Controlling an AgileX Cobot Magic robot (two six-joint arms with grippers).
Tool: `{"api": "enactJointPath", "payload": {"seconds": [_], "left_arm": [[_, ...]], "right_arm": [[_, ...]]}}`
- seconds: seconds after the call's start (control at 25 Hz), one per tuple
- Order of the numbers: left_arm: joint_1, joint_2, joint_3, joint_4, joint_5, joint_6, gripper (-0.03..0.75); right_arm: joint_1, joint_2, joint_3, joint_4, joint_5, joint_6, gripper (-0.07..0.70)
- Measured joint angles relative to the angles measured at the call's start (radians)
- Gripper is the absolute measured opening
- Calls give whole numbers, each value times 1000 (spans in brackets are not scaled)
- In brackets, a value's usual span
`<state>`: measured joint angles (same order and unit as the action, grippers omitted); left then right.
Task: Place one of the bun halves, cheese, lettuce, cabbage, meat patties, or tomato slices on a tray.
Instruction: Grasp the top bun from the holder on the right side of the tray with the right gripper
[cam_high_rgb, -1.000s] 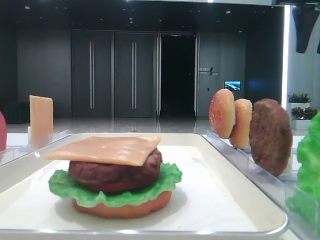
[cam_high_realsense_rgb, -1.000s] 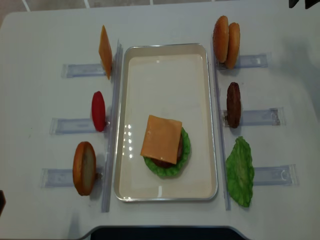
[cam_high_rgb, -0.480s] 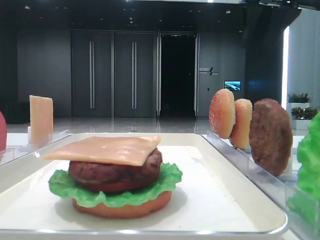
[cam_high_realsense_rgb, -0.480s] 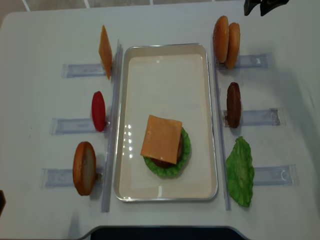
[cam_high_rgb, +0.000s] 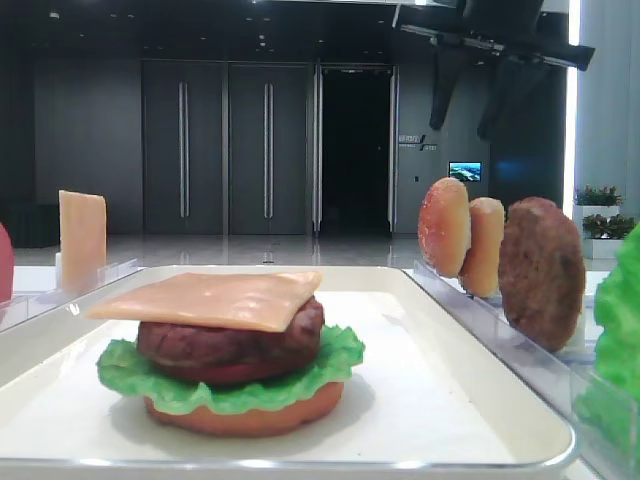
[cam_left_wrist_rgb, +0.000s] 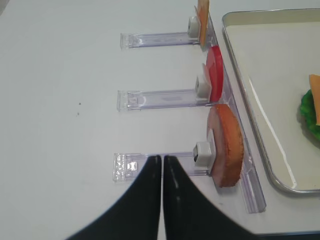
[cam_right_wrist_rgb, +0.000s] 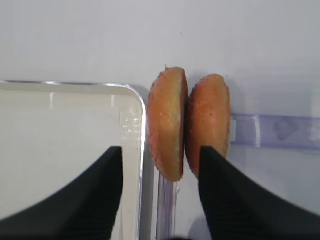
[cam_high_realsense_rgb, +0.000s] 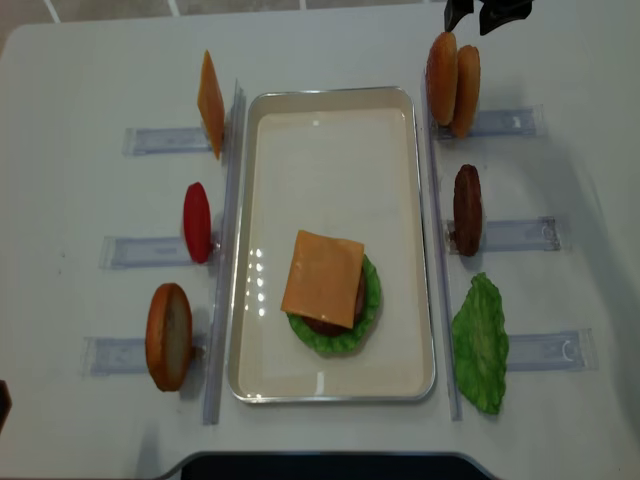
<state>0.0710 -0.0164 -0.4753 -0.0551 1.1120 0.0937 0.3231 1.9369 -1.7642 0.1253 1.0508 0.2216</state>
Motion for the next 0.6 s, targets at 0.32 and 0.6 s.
{"api": "enactJointPath", "payload": {"seconds": [0.32, 0.6], "left_arm": [[0, 0, 0, 0, 0, 0, 0], [0, 0, 0, 0, 0, 0, 0]], "right_arm": [[3, 34, -9, 3, -76, 0, 366], [3, 74, -9, 3, -103, 0, 366]]}}
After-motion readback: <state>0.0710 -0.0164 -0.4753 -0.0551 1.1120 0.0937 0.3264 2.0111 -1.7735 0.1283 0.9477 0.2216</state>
